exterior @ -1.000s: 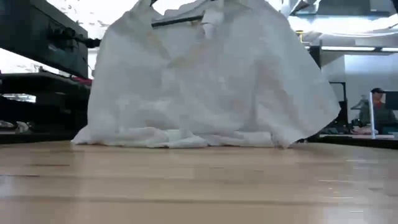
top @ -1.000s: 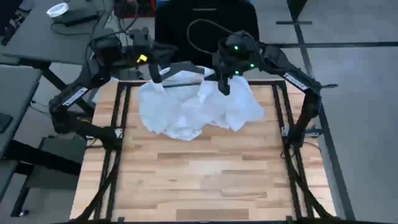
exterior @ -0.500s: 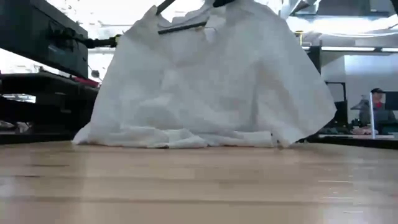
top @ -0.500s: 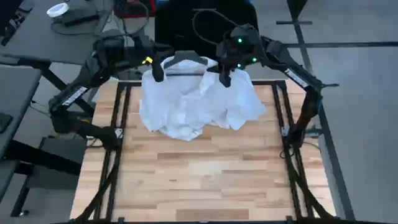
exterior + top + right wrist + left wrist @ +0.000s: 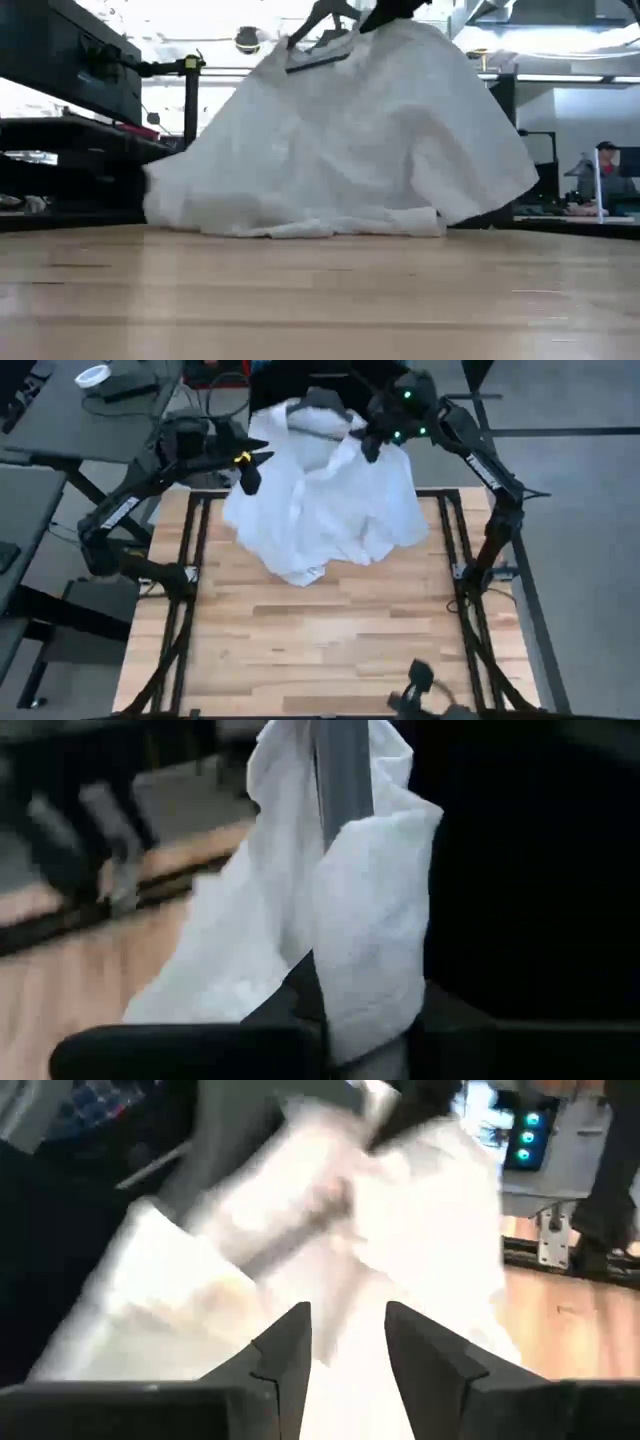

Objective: Hang clothes
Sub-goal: Hang the white polo on the rack

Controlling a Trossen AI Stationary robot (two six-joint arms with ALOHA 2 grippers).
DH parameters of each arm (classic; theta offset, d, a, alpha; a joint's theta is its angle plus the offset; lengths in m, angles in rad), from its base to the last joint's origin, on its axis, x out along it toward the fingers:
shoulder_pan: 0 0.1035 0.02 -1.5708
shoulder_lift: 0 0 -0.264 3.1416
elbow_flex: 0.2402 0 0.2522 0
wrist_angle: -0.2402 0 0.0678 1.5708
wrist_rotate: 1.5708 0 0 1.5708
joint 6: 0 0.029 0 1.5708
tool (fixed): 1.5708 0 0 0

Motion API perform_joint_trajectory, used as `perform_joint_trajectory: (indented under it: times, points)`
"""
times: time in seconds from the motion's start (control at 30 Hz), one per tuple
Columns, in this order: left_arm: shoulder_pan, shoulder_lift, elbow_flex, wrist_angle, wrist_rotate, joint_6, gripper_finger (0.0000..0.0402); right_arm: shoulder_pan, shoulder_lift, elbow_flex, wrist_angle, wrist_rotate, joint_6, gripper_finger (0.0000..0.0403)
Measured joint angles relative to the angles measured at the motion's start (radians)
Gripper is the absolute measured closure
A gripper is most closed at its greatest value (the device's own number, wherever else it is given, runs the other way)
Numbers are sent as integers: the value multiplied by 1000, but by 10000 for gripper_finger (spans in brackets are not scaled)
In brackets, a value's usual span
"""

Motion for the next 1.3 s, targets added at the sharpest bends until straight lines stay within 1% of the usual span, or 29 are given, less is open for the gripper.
perform_joint_trajectory:
  times: [0.23,0.4,0.5,0.63,0.77,0.93,1.07,1.2,1.3]
  points:
    - [0,-1,0,-99,0,17,290,-66,36,2,247,-7,85,375]
    - [0,-1,0,-107,-1,23,290,-83,105,2,373,-13,131,375]
    - [0,-1,0,-106,-2,27,290,-91,157,25,431,-25,149,375]
    - [0,-1,0,-99,-2,32,290,-97,217,78,434,-41,150,375]
    - [0,-1,0,-70,-3,35,290,-107,220,83,427,-45,91,375]
    - [1,0,0,2,-6,55,290,-147,220,84,450,-44,112,375]
    - [1,0,0,45,-6,62,290,-151,246,85,524,-39,139,375]
    - [1,0,0,52,-6,65,290,-147,287,84,617,-48,156,375]
    - [1,0,0,51,-6,61,290,-156,312,85,652,-47,179,375]
